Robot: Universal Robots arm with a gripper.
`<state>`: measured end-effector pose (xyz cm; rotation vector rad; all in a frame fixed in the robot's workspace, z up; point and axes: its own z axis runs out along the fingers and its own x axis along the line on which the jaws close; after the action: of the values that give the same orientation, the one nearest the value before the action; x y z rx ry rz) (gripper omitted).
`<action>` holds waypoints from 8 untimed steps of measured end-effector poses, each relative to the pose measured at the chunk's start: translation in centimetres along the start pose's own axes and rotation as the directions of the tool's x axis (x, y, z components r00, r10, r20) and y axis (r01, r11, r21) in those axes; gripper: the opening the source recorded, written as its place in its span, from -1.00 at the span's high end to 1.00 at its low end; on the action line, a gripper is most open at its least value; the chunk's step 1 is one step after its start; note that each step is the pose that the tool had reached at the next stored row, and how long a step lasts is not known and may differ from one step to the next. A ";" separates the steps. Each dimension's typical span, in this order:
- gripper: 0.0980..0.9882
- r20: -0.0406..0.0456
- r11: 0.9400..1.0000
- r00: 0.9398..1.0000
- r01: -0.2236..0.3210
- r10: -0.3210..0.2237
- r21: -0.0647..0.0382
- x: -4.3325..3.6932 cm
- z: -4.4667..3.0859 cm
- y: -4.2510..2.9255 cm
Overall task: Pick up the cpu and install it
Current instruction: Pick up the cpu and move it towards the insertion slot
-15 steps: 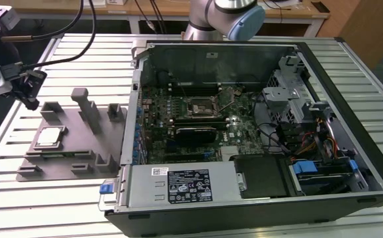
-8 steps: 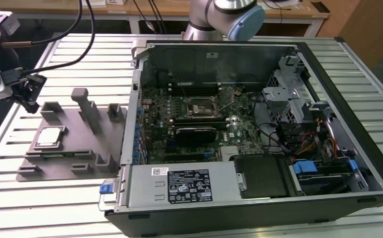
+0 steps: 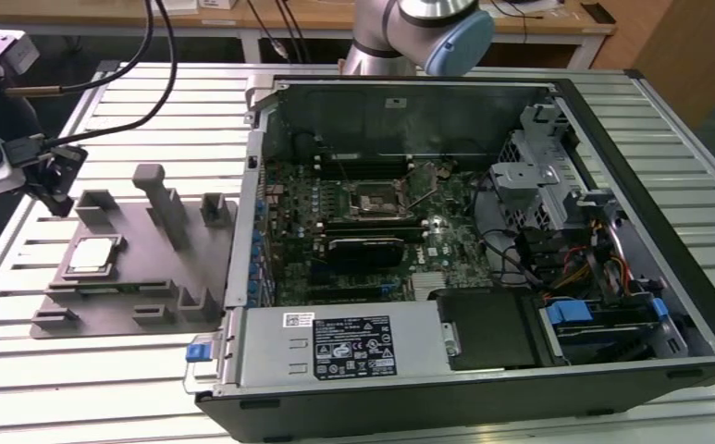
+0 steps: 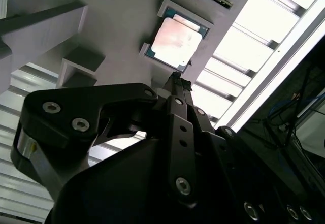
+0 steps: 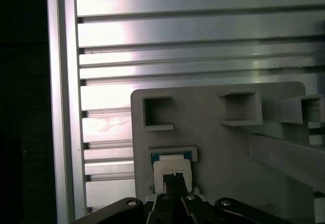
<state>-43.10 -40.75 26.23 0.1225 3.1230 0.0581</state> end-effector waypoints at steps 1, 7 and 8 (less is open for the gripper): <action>0.98 0.000 1.000 1.000 0.000 0.000 0.001 0.03 0.10 0.00; 0.98 0.000 1.000 1.000 0.000 0.000 0.004 0.21 0.69 -0.04; 0.98 0.000 1.000 1.000 0.000 0.000 0.005 0.24 0.80 -0.05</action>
<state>-43.33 -40.75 25.43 0.1224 3.1231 0.0504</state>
